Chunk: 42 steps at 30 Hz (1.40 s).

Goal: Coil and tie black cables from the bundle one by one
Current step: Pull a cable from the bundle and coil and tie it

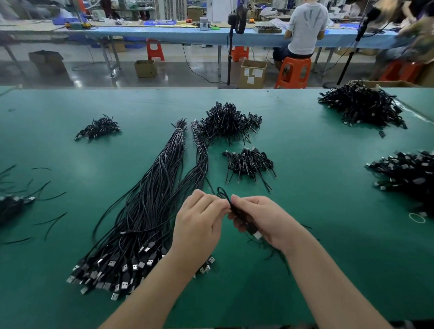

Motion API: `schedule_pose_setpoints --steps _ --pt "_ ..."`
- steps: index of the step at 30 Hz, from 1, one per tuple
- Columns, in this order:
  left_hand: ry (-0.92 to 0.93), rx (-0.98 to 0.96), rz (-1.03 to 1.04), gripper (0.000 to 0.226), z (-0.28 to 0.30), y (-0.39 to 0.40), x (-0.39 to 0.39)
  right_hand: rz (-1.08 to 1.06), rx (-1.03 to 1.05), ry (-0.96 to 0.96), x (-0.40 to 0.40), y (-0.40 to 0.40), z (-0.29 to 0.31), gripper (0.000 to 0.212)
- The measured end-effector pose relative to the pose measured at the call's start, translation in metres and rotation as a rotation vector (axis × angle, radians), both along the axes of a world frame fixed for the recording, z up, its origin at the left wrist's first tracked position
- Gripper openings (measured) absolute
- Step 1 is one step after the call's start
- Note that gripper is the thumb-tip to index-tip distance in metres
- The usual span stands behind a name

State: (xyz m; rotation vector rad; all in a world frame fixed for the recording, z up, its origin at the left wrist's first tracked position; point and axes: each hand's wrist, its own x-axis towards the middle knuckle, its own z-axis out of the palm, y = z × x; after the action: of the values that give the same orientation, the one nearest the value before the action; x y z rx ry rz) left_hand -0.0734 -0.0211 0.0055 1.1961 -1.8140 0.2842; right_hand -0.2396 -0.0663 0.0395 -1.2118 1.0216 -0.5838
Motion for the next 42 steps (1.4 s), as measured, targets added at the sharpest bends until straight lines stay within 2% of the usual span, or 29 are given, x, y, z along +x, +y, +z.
schedule_pose_setpoints --steps 4,6,8,11,12,13,16,18,20,22,24,26,27,30,35,37,40,41,42 --pt "0.102 0.073 0.055 0.004 0.000 0.005 -0.004 -0.092 0.016 -0.122 0.005 0.002 -0.007 0.020" --pt "0.296 0.212 0.113 0.007 0.003 0.010 -0.010 -0.132 -0.002 -0.171 0.009 0.004 -0.012 0.018" --pt "0.664 0.455 0.135 0.014 0.001 0.014 -0.018 -0.163 -0.069 -0.170 0.014 0.009 -0.015 0.016" --pt "1.551 0.955 -0.070 0.011 0.005 0.008 -0.020 -0.229 -0.129 -0.177 0.020 0.015 -0.021 0.016" --pt "1.721 1.082 -0.126 0.010 0.007 0.006 -0.018 -0.242 -0.149 -0.182 0.020 0.016 -0.023 0.017" --pt "1.774 1.156 -0.150 0.010 0.007 0.004 -0.016 -0.246 -0.167 -0.196 0.019 0.017 -0.026 0.017" --pt "1.631 1.166 -0.125 0.009 0.008 0.004 -0.012 -0.232 -0.209 -0.191 0.014 0.016 -0.028 0.020" --pt "1.374 1.033 -0.058 0.010 0.010 0.005 -0.012 -0.201 -0.218 -0.159 0.009 0.013 -0.025 0.019" --pt "0.999 0.797 0.033 0.015 0.011 0.006 -0.012 -0.201 -0.153 -0.102 0.006 0.009 -0.019 0.022" --pt "0.565 0.462 0.120 0.012 0.014 0.007 -0.011 -0.255 -0.023 -0.030 0.004 0.005 -0.014 0.040" --pt "0.211 0.137 0.095 0.006 0.013 0.005 -0.008 -0.227 0.076 0.001 0.002 0.000 -0.010 0.056" --pt "0.014 -0.019 0.030 0.010 0.009 0.002 -0.006 -0.081 0.114 -0.011 -0.001 -0.001 -0.007 0.056" --pt "-0.015 -0.034 0.018 0.010 0.007 0.001 -0.005 -0.022 0.120 -0.038 -0.001 -0.001 -0.007 0.050" --pt "0.095 0.063 0.026 0.005 0.007 0.002 -0.007 -0.020 0.074 -0.062 0.000 0.000 -0.007 0.034" --pt "0.364 0.304 0.091 0.008 0.010 0.010 -0.017 -0.104 -0.088 -0.115 0.003 0.004 -0.013 0.022" --pt "0.681 0.520 0.099 0.014 0.011 0.009 -0.023 -0.140 -0.176 -0.122 0.006 0.005 -0.014 0.016" --pt "1.460 1.001 -0.023 0.010 0.019 0.001 -0.024 -0.213 -0.412 -0.011 0.008 0.007 -0.017 0.013" --pt "1.592 1.114 -0.065 0.007 0.021 -0.002 -0.022 -0.216 -0.476 0.029 0.008 0.007 -0.017 0.014" --pt "1.605 1.175 -0.091 0.005 0.022 -0.003 -0.018 -0.208 -0.502 0.050 0.006 0.008 -0.018 0.014"
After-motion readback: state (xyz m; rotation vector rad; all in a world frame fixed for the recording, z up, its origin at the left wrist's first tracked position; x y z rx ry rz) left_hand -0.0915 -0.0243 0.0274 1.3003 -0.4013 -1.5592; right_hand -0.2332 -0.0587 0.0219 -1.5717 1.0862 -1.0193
